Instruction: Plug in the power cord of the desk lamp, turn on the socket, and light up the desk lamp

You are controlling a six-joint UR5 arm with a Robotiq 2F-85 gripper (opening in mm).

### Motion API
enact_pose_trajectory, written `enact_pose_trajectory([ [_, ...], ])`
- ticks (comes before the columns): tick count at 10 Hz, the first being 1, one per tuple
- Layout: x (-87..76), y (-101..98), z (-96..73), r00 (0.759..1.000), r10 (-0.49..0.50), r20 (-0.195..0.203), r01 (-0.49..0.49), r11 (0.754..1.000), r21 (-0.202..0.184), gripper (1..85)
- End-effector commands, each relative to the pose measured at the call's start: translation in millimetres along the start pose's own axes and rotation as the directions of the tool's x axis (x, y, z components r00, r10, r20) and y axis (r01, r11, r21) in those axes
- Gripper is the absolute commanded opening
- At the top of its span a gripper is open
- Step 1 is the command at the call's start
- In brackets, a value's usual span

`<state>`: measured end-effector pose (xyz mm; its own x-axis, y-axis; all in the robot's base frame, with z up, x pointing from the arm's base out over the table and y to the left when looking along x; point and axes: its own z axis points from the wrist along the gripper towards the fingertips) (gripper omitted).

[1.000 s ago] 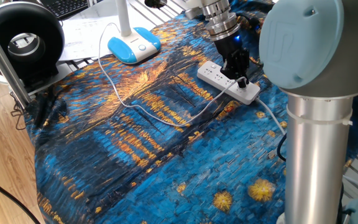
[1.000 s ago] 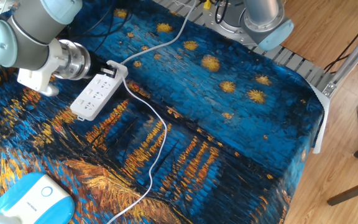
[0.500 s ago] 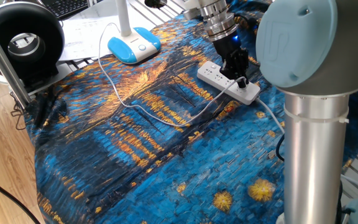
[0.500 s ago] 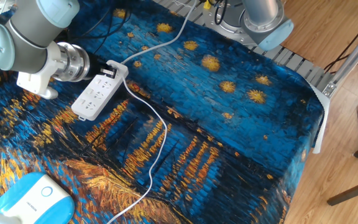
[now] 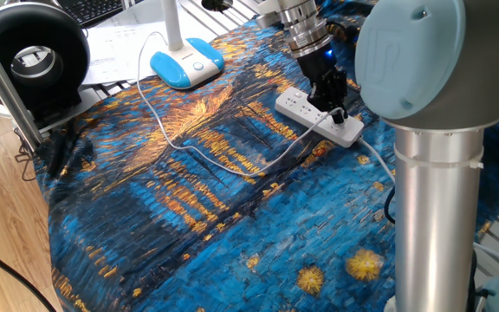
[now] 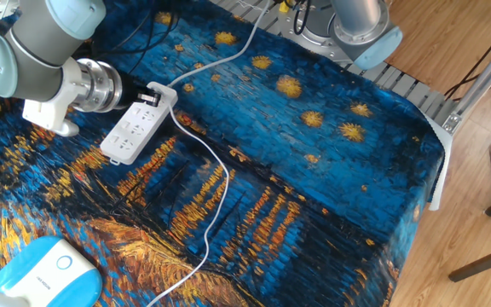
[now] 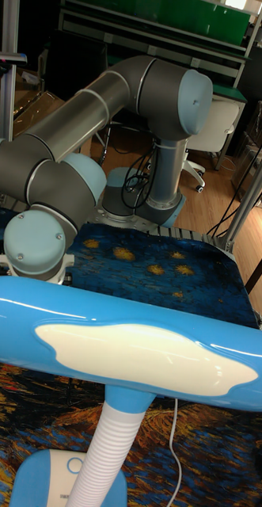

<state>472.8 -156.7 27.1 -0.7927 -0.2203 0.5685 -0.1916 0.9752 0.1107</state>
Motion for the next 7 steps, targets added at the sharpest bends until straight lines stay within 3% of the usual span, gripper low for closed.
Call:
enact_pose_trajectory([
  [1,-1.7,0.1,0.1,1.0,-0.005,0.004,0.005,1.0,-0.004,1.3],
  [4,-5.2,6.0,0.1,1.0,0.005,0.012,-0.004,1.0,-0.017,1.3],
  [7,-11.9,8.1,7.5,0.999,-0.014,0.043,0.016,0.998,-0.055,1.3],
])
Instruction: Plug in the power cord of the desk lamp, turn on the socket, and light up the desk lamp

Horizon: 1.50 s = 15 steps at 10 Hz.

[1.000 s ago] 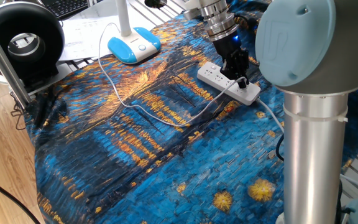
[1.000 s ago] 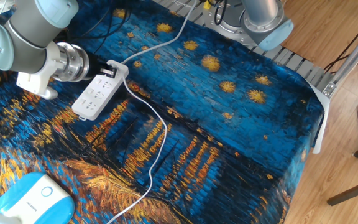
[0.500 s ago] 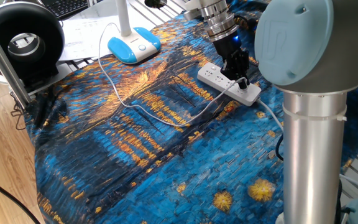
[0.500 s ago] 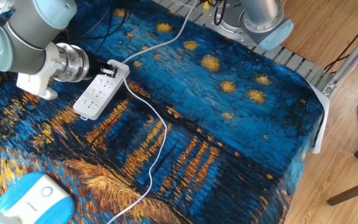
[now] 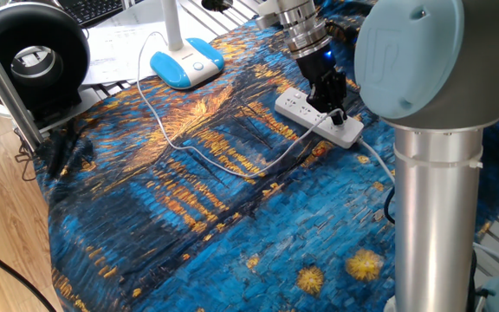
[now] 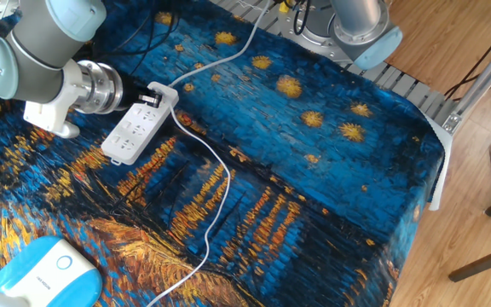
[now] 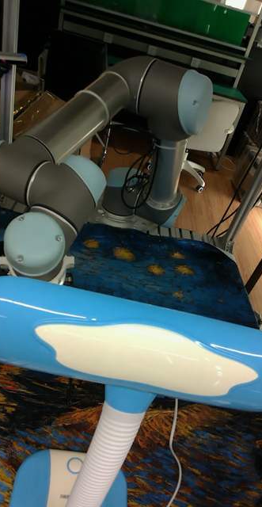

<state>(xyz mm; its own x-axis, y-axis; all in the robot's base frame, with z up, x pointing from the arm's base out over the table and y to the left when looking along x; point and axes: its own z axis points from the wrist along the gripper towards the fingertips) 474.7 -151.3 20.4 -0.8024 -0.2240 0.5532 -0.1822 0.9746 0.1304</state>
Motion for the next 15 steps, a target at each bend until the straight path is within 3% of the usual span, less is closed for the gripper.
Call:
enact_pose_trajectory([
  [1,-4.1,-0.9,3.5,1.0,-0.018,0.021,0.018,1.0,-0.017,1.3],
  [4,-0.9,1.1,-8.3,1.0,0.013,-0.003,-0.013,1.0,0.013,1.3],
  [6,-3.1,13.8,-2.6,0.997,0.074,0.025,-0.074,0.997,0.01,1.3],
  [7,-5.8,14.7,-1.7,0.998,0.036,0.051,-0.035,0.999,-0.023,9.7],
  [8,-16.5,23.1,-2.6,0.993,-0.016,0.118,0.025,0.997,-0.076,38.0],
  [9,-14.5,23.7,-4.6,0.991,-0.038,0.125,0.05,0.995,-0.087,50.3],
  [11,-10.6,14.6,-9.0,0.991,-0.028,0.13,0.032,0.999,-0.032,52.0],
  [12,-5.0,8.6,-15.0,0.992,-0.021,0.122,0.02,1.0,0.013,50.7],
  [13,1.4,11.9,-22.9,0.993,-0.011,0.116,0.008,1.0,0.025,49.3],
  [15,15.0,27.8,-37.0,0.995,-0.001,0.104,0.001,1.0,0.001,46.3],
])
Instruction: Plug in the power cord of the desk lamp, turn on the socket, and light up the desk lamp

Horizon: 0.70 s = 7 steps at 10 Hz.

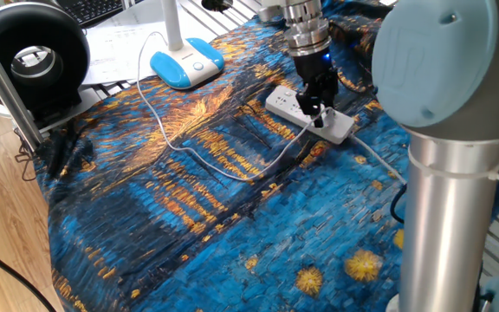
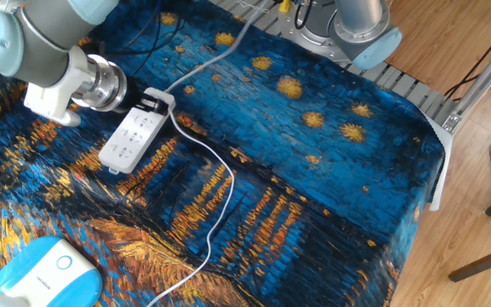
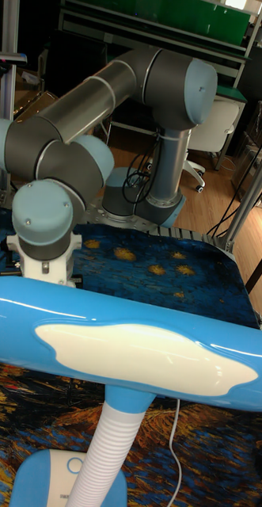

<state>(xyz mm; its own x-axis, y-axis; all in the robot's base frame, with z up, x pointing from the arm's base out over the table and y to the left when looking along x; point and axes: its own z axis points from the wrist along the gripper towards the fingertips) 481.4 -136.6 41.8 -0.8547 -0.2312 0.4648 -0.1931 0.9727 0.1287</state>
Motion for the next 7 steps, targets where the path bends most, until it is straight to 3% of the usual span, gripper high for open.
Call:
enact_pose_trajectory([
  [1,16.4,19.1,-23.9,1.0,0.013,-0.013,-0.013,1.0,-0.011,39.7],
  [2,18.1,25.4,-28.8,1.0,0.01,-0.002,-0.01,1.0,-0.017,39.7],
  [3,17.1,23.6,-34.0,1.0,0.005,0.025,-0.006,1.0,0.01,39.7],
  [7,-16.2,-12.8,-52.9,0.98,-0.058,0.191,0.02,0.98,0.196,38.7],
])
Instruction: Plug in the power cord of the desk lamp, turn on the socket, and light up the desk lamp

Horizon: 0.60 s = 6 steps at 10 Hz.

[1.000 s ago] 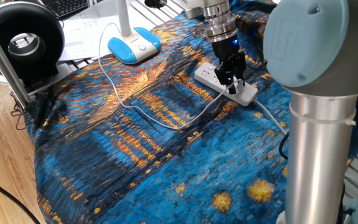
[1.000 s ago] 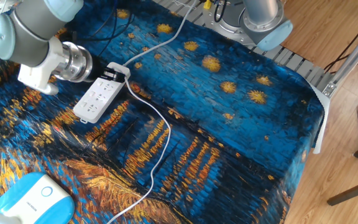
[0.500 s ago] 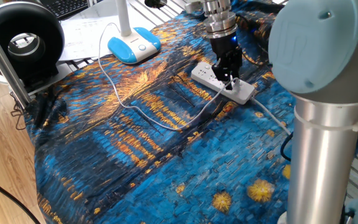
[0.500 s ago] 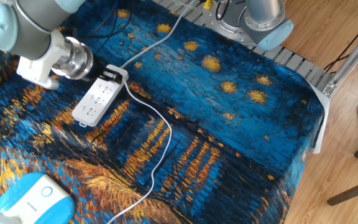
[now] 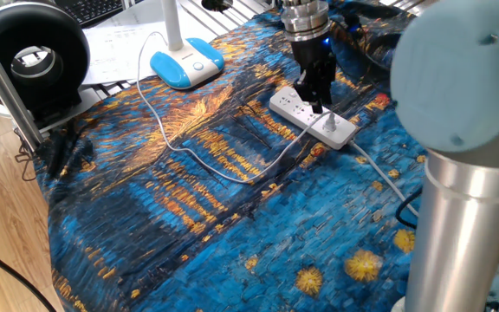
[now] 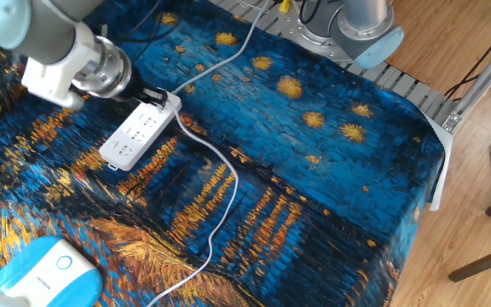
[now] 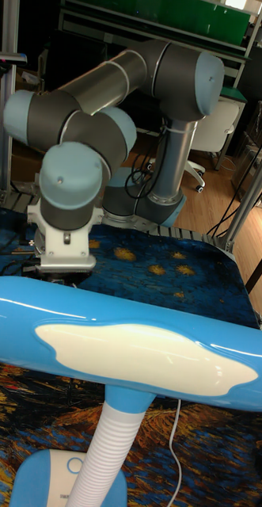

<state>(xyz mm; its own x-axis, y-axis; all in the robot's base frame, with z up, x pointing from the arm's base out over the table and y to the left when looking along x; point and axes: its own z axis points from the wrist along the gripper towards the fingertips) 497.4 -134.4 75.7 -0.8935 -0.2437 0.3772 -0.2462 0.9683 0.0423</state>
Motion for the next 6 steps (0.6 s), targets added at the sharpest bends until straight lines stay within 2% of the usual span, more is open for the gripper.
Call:
enact_pose_trajectory([
  [1,-23.0,-20.4,-14.2,0.993,-0.02,0.118,0.007,0.994,0.105,36.7],
  [2,-22.6,-21.3,-17.2,0.992,-0.002,0.126,-0.011,0.995,0.103,30.0],
  [3,-22.2,-28.1,-21.7,0.989,-0.004,0.147,-0.015,0.992,0.123,24.7],
  [5,-20.3,-37.2,-26.1,0.976,-0.002,0.218,-0.032,0.988,0.151,13.3],
  [6,-16.0,-38.6,-22.2,0.972,-0.002,0.237,-0.032,0.989,0.141,2.0],
])
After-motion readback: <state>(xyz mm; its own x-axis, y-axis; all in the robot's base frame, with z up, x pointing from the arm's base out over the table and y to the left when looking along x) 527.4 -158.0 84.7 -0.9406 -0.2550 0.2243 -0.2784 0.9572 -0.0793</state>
